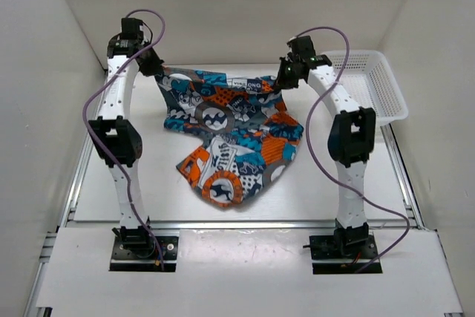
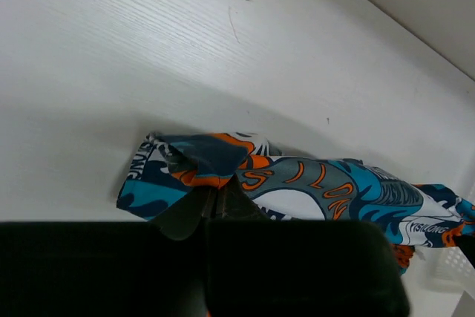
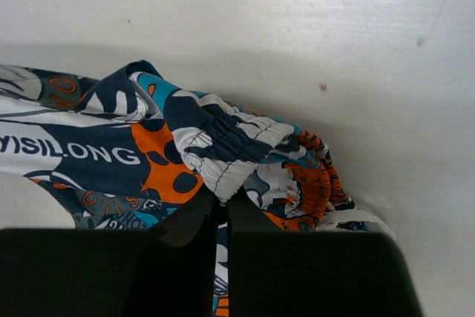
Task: Fold and stack the shorts
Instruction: Flatten the shorts out, then fold the shorts
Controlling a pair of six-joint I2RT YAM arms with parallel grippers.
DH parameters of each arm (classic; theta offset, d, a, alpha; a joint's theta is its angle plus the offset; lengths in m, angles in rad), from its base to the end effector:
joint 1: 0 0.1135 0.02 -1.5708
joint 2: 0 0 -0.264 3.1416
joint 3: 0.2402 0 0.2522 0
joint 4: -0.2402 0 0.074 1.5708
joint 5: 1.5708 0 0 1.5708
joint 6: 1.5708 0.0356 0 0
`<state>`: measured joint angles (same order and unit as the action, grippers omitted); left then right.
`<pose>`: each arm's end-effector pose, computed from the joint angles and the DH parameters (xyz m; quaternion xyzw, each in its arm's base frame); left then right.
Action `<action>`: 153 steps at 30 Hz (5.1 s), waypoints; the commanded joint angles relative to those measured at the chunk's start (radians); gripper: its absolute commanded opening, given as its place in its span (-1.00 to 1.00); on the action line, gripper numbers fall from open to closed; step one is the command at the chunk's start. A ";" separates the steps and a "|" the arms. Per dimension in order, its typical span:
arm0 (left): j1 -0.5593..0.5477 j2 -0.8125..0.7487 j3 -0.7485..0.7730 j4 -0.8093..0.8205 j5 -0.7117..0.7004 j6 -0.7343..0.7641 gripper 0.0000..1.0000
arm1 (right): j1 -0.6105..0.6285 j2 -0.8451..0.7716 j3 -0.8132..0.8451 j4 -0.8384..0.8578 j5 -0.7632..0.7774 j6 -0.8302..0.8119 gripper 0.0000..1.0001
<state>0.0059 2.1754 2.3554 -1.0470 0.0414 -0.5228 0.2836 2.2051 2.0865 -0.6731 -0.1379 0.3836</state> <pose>0.4712 0.0013 0.3500 -0.2383 0.9078 -0.1069 0.3282 0.4821 0.1456 0.2790 0.0200 0.9230 0.1843 0.3371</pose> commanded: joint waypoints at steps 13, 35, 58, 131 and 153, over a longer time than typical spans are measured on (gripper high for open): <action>0.103 -0.146 0.153 0.051 -0.025 0.043 -0.80 | -0.069 -0.080 0.193 -0.094 -0.074 -0.043 -0.99; 0.209 -0.951 0.139 -0.070 -0.012 -0.057 -0.80 | -0.069 -1.027 0.164 -0.255 -0.129 -0.123 -0.99; 0.209 -0.522 0.050 0.064 0.054 -0.003 -0.80 | -0.078 -0.780 -0.264 -0.117 0.143 -0.152 -0.99; -0.773 -0.916 -1.338 0.017 -0.111 -0.460 0.96 | -0.207 -0.695 -0.723 -0.026 0.156 0.089 0.47; -0.706 -0.540 -1.440 0.280 0.011 -0.427 -0.79 | -0.103 -0.975 -0.984 -0.059 0.123 0.090 0.44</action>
<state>-0.7662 1.6478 0.9127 -0.7856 0.0975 -0.9905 0.1833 1.2572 1.1103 -0.7155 0.0021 0.4721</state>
